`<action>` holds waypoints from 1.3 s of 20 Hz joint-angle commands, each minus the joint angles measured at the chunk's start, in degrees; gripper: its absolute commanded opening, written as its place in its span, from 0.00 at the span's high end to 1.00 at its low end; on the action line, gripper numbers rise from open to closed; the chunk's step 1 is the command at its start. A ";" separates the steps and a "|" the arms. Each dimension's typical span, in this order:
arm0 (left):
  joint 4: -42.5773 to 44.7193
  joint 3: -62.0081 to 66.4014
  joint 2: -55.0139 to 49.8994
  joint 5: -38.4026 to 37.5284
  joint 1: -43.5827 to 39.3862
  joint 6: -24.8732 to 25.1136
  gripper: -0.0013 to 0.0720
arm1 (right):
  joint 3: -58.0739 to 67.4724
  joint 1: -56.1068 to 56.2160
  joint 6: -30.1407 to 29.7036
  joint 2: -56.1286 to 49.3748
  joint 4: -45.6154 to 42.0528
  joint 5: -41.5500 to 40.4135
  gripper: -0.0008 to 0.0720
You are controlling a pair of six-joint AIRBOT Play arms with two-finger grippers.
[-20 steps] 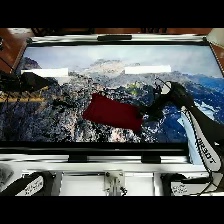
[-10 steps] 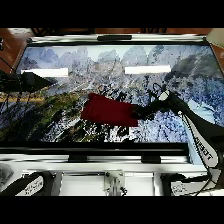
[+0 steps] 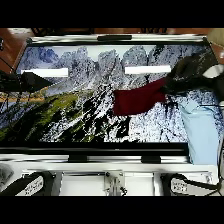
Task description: Fold the shirts.
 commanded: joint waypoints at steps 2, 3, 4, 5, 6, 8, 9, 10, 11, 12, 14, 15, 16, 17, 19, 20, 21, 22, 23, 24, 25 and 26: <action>0.02 -0.02 -0.02 -0.04 0.02 -0.02 0.93 | 7.76 -13.73 2.23 5.29 -9.53 8.68 0.89; 0.02 -0.02 -0.02 -0.04 0.02 -0.02 0.93 | 8.26 -16.44 2.23 6.05 -10.23 8.92 0.89; 0.02 -0.02 -0.02 -0.04 0.02 -0.04 0.93 | 8.55 -19.12 2.23 6.71 -10.19 8.59 0.89; 0.00 -0.02 -0.02 -0.04 0.02 -0.04 0.93 | 8.66 -21.44 2.25 7.19 -10.16 7.72 0.89; 0.00 -0.02 -0.02 -0.04 0.02 -0.07 0.93 | 8.66 -23.50 2.25 7.48 -10.14 6.60 0.89; -0.02 -0.02 -0.02 -0.07 0.02 -0.85 0.93 | 8.72 -26.40 2.25 7.45 -9.99 4.98 0.89; -0.02 -0.02 -0.02 -0.07 0.02 -1.18 0.93 | 8.87 -27.32 2.27 7.45 -10.01 4.00 0.89; -0.02 -0.02 -0.02 -0.07 -0.09 -1.73 0.93 | 9.38 -28.06 2.38 7.45 -10.05 2.58 0.89; 0.00 -0.02 -0.02 -0.04 -0.24 -1.99 0.93 | 10.10 -28.50 2.40 7.45 -10.19 1.42 0.89; 0.00 -0.02 -0.02 -0.04 -0.46 -1.97 0.93 | 11.15 -28.65 2.43 7.45 -10.54 -0.31 0.89; 0.02 -0.02 -0.02 -0.02 -1.18 -1.97 0.93 | 12.98 -28.63 3.48 7.45 -13.27 -2.51 0.89; 0.02 -0.02 -0.02 -0.04 -1.49 -1.90 0.93 | 13.73 -28.63 5.79 7.45 -16.59 -2.84 0.89; 0.02 -0.02 -0.02 -0.07 -1.60 -1.79 0.93 | 14.08 -28.63 8.15 7.45 -20.65 -2.54 0.89; 0.04 -0.02 -0.02 -0.07 -1.68 -1.77 0.93 | 14.05 -28.63 9.55 7.39 -24.02 -1.38 0.89; 0.04 -0.02 -0.02 -0.04 -1.68 -1.73 0.93 | 14.01 -28.63 9.68 6.97 -27.19 3.06 0.89; 0.07 -0.02 -0.02 -0.04 -1.68 -1.22 0.93 | 14.01 -28.63 9.68 6.93 -27.54 5.55 0.89; 0.07 -0.02 -0.02 0.00 -1.68 0.48 0.93 | 14.01 -28.63 9.68 7.15 -27.61 8.28 0.89; 0.07 -0.02 -0.04 0.04 -1.66 1.81 0.93 | 14.01 -28.63 9.66 7.45 -27.58 10.75 0.89; 0.09 -0.02 -0.11 0.24 -1.64 2.19 0.93 | 14.01 -28.63 9.66 7.96 -27.56 13.20 0.89; 0.09 -0.02 -0.15 0.37 -1.64 2.19 0.93 | 14.01 -28.61 9.57 8.52 -27.47 15.02 0.89; 0.07 -0.02 -0.15 0.46 -1.64 2.19 0.93 | 14.01 -28.59 9.07 9.09 -27.26 15.80 0.89; 0.07 -0.02 -0.15 0.44 -1.64 2.19 0.93 | 14.01 -28.59 9.01 9.66 -26.97 15.96 0.89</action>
